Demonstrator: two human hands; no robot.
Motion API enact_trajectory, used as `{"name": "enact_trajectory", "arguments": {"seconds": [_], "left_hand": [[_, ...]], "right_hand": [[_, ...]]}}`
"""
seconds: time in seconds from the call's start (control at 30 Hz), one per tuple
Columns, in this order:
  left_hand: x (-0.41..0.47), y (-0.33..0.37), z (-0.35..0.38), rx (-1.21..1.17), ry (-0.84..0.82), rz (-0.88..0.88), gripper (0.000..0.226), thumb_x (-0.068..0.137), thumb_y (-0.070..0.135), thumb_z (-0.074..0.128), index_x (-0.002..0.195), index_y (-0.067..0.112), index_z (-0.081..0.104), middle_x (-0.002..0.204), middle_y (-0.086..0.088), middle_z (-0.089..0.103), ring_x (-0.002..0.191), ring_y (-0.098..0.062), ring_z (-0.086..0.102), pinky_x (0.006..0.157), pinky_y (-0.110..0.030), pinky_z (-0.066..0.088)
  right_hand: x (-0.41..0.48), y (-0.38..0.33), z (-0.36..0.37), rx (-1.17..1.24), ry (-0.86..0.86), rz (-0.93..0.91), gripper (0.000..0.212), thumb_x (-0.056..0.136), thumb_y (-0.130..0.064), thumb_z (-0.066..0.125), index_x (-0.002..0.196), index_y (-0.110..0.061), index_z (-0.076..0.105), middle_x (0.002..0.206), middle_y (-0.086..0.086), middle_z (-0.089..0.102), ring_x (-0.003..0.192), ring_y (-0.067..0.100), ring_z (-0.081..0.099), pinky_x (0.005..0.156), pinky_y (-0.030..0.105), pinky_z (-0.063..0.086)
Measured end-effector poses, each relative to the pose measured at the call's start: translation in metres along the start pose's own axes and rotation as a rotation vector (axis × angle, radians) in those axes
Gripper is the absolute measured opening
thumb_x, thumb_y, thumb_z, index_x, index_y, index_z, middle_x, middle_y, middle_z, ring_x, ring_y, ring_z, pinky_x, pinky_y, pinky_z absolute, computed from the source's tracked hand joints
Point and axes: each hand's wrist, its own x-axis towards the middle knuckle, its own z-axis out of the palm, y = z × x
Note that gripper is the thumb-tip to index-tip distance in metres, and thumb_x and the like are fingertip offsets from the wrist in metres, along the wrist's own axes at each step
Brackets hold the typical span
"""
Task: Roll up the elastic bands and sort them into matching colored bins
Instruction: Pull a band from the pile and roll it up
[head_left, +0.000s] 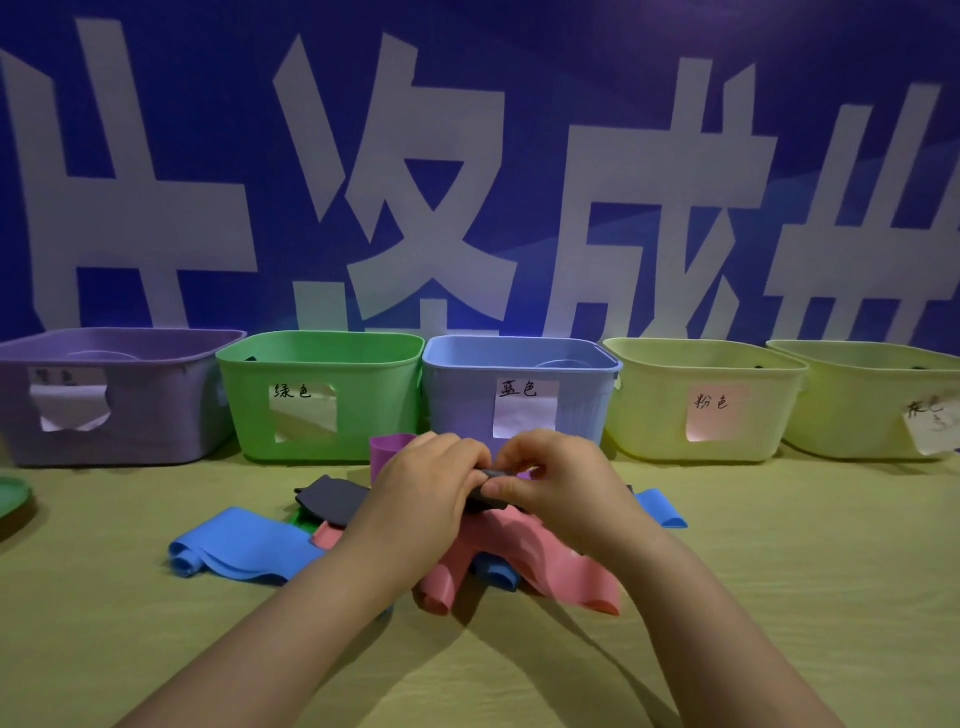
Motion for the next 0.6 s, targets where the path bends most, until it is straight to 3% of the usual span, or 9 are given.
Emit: {"name": "enact_trajectory", "arguments": {"seconds": [0.13, 0.27, 0.37, 0.43, 0.53, 0.6], "left_hand": [[0.001, 0.001, 0.002, -0.035, -0.066, -0.018, 0.035, 0.084, 0.035, 0.035, 0.089, 0.013, 0.062, 0.084, -0.003, 0.06, 0.082, -0.022, 0.052, 0.07, -0.035, 0.04], [0.001, 0.005, 0.004, -0.111, -0.076, -0.031, 0.018, 0.092, 0.02, 0.043, 0.095, 0.013, 0.059, 0.093, -0.002, 0.055, 0.09, -0.018, 0.048, 0.073, -0.025, 0.032], [-0.001, 0.009, 0.002, -0.174, -0.041, -0.082, 0.009, 0.087, 0.011, 0.051, 0.093, 0.014, 0.057, 0.092, 0.004, 0.055, 0.087, -0.011, 0.048, 0.07, -0.02, 0.032], [-0.001, 0.009, 0.001, -0.192, -0.026, -0.108, 0.012, 0.082, 0.011, 0.055, 0.093, 0.016, 0.058, 0.091, 0.006, 0.057, 0.085, -0.009, 0.05, 0.069, -0.019, 0.036], [-0.003, 0.008, 0.002, -0.193, -0.008, -0.108, 0.013, 0.081, 0.016, 0.062, 0.094, 0.017, 0.06, 0.09, 0.006, 0.06, 0.084, -0.008, 0.052, 0.069, -0.014, 0.035], [-0.004, 0.008, 0.002, -0.198, 0.022, -0.101, 0.011, 0.083, 0.018, 0.062, 0.094, 0.016, 0.061, 0.09, 0.006, 0.061, 0.084, -0.009, 0.053, 0.069, -0.015, 0.036]], "right_hand": [[-0.001, 0.002, 0.0, 0.014, -0.063, 0.044, 0.027, 0.074, -0.027, 0.075, 0.063, -0.036, 0.052, 0.063, -0.015, 0.059, 0.067, 0.001, 0.057, 0.069, 0.022, 0.045], [-0.002, 0.003, 0.0, 0.009, -0.121, 0.047, 0.013, 0.081, -0.027, 0.068, 0.07, -0.031, 0.061, 0.071, -0.008, 0.067, 0.077, 0.009, 0.061, 0.075, 0.029, 0.047], [-0.002, 0.002, -0.002, 0.026, -0.14, 0.041, 0.006, 0.085, -0.025, 0.064, 0.08, -0.023, 0.067, 0.078, -0.002, 0.069, 0.08, 0.012, 0.062, 0.078, 0.032, 0.048], [-0.003, 0.001, -0.004, 0.022, -0.159, 0.035, 0.008, 0.087, -0.025, 0.06, 0.08, -0.026, 0.065, 0.076, -0.004, 0.068, 0.076, 0.01, 0.059, 0.073, 0.029, 0.046], [-0.003, 0.0, -0.008, 0.008, -0.177, 0.031, 0.013, 0.09, -0.026, 0.057, 0.078, -0.032, 0.06, 0.066, -0.012, 0.059, 0.062, -0.001, 0.049, 0.056, 0.013, 0.036], [-0.003, 0.0, -0.01, -0.018, -0.184, 0.042, 0.017, 0.091, -0.027, 0.055, 0.075, -0.034, 0.056, 0.063, -0.012, 0.054, 0.057, -0.001, 0.046, 0.051, 0.012, 0.032]]}}
